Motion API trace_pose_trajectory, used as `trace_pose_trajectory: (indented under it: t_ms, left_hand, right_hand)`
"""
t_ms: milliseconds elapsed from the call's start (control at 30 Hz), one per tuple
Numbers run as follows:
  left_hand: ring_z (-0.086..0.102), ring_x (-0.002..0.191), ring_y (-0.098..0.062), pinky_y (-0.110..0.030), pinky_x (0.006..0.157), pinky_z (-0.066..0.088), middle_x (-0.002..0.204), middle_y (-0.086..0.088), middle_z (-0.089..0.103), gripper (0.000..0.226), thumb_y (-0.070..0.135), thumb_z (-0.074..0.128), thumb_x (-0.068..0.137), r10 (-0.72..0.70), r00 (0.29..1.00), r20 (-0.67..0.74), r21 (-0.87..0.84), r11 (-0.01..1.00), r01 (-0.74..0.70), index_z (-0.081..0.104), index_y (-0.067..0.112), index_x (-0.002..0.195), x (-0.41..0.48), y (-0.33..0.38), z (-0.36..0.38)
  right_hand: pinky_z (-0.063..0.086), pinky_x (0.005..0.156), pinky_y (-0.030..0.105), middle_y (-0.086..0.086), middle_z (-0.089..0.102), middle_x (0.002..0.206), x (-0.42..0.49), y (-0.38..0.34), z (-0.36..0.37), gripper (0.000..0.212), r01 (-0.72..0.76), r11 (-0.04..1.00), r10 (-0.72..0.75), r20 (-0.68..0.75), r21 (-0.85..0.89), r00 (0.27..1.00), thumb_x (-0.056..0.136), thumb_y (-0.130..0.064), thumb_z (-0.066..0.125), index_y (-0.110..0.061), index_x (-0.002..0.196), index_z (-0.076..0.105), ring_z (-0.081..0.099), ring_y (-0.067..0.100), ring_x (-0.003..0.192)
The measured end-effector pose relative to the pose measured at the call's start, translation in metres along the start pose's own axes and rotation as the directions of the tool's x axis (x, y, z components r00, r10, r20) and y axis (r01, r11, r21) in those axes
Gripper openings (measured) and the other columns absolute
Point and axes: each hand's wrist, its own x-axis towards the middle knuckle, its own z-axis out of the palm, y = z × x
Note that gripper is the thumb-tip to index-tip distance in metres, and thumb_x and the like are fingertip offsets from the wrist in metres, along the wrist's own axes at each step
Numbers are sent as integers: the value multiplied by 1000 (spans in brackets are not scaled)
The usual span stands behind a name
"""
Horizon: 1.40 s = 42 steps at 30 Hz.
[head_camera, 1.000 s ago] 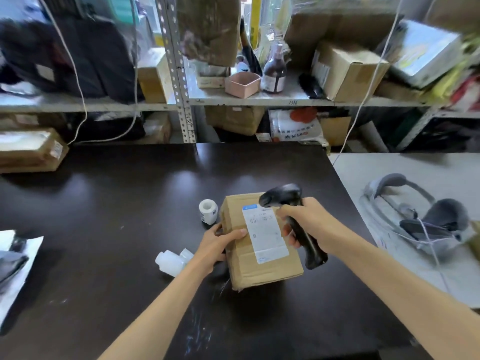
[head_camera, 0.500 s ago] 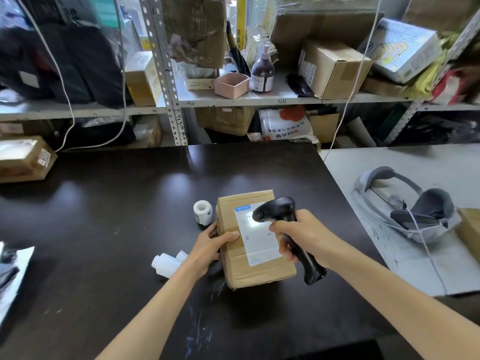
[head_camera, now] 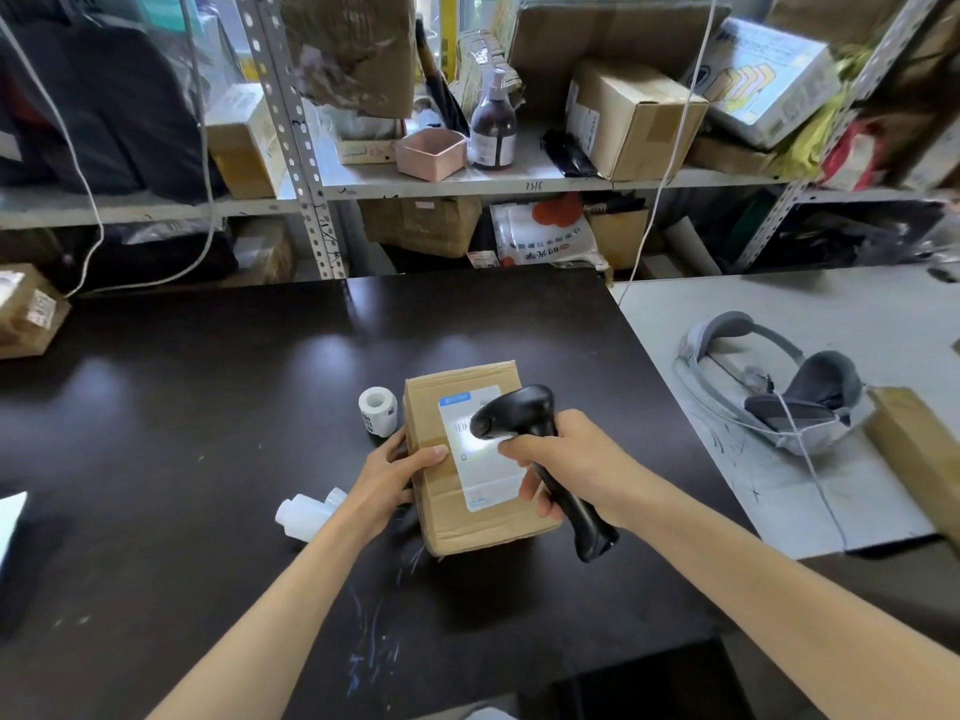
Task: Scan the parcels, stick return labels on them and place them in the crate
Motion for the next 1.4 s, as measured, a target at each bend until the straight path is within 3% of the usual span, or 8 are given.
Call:
trace_pose_trajectory:
  t_ms: [300, 467, 700, 900, 1133, 1300, 1400]
  left_hand:
    - [71, 100, -18, -34, 75, 59, 115, 0, 72, 78, 31, 85, 57, 5, 1000, 3, -3, 1000, -5, 58, 23, 130, -3, 2, 1]
    - [71, 99, -18, -37, 78, 59, 112, 0, 73, 61, 16, 78, 76, -6, 1000, -19, -2, 1000, 6, 56, 21, 133, -2, 2, 2]
    - [71, 101, -19, -41, 83, 58, 116, -3, 71, 55, 15, 75, 81, -23, 1000, -5, 13, 1000, 23, 57, 21, 132, -3, 1, 3]
    - [71, 99, -16, -34, 76, 59, 112, 2, 73, 46, 17, 75, 82, -38, 999, 19, 21, 999, 37, 61, 26, 124, -2, 1, 3]
    - [69, 105, -16, -39, 86, 57, 114, 4, 73, 44, 26, 74, 82, -61, 997, 36, 52, 997, 59, 61, 28, 125, 2, 4, 4]
    - [70, 101, -9, -33, 74, 58, 113, 5, 73, 38, 29, 71, 85, -115, 992, 54, 107, 988, 108, 64, 25, 122, 3, 10, 7]
    - [69, 102, -13, -32, 73, 56, 112, 3, 73, 35, 31, 68, 88, -154, 987, 42, 160, 976, 146, 65, 23, 122, 6, 13, 10]
  right_hand:
    - [47, 46, 30, 21, 69, 73, -3, 0, -5, 29, 9, 1000, -9, 4, -4, 1000, 89, -23, 64, 3, 101, 57, 56, 25, 46]
    - [44, 42, 25, 17, 68, 68, -3, 0, -6, 24, -2, 1000, 2, 6, -14, 1000, 90, -23, 64, -2, 97, 57, 56, 23, 43]
    - [43, 41, 24, 16, 66, 64, -4, 0, -8, 25, 9, 1000, -8, 24, -19, 1000, 90, -27, 65, -3, 89, 56, 56, 24, 44]
    - [43, 41, 24, 17, 66, 67, -3, 0, -6, 23, 7, 1000, -7, 21, -11, 1000, 90, -24, 64, -3, 90, 55, 55, 24, 43]
    - [45, 43, 25, 21, 68, 74, 7, 0, -9, 21, -13, 1000, 12, 12, 20, 1000, 90, -19, 63, -2, 101, 58, 55, 22, 44]
    - [46, 44, 25, 17, 68, 69, 23, 4, -13, 19, -25, 999, 25, -19, 45, 999, 90, -17, 61, -2, 101, 61, 55, 21, 44]
    - [45, 43, 25, 12, 65, 63, 39, 9, -16, 17, -37, 997, 42, -54, 74, 998, 89, -13, 60, 1, 97, 60, 54, 20, 42]
